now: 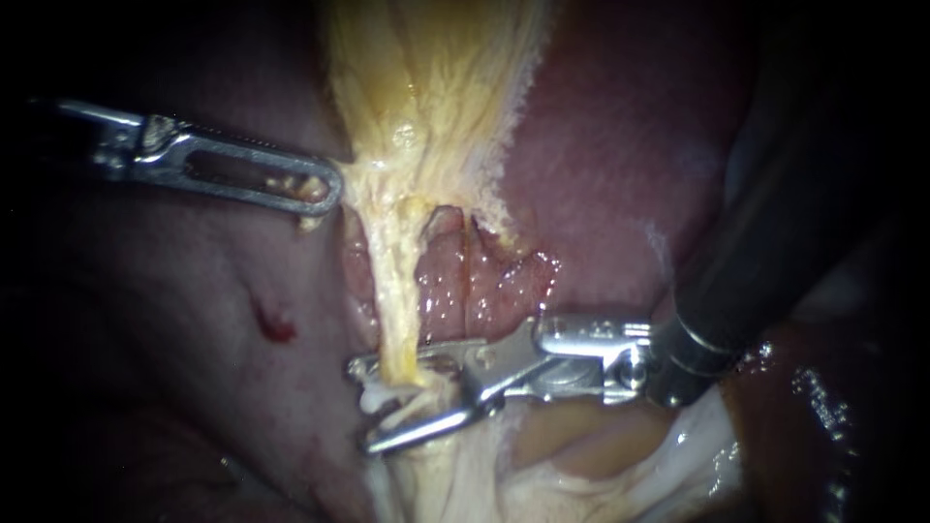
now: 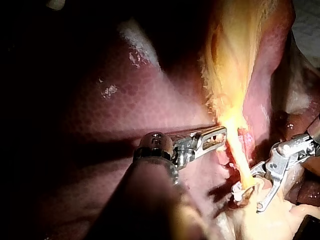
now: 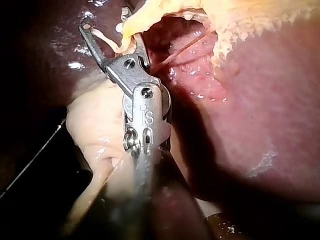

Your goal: Clipping second clip left tube

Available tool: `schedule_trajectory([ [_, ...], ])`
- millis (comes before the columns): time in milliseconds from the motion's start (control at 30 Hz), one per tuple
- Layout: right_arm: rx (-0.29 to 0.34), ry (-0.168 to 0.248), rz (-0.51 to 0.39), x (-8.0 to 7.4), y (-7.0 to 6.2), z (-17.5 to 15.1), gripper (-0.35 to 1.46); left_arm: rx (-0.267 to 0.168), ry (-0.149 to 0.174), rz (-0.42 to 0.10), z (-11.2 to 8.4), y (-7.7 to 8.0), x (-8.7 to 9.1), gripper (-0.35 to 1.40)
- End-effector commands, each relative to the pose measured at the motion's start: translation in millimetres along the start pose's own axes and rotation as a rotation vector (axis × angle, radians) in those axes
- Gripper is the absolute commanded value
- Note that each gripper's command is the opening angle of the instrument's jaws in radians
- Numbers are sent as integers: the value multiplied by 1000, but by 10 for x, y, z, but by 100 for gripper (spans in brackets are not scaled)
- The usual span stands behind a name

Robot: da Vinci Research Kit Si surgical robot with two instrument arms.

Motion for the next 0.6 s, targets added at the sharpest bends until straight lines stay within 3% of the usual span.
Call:
schedule_trajectory([
  [33, 3, 8, 0, 1, -1, 2, 48, 0, 0, -1, 0, 0, 0, -35],
  [367, 4, 23, 3, 0, 10, 9, 46, 0, 0, -1, 0, 0, 0, -35],
  [600, -20, 25, 2, -2, 10, 5, 36, 0, 0, -1, 0, 0, 0, -35],
])
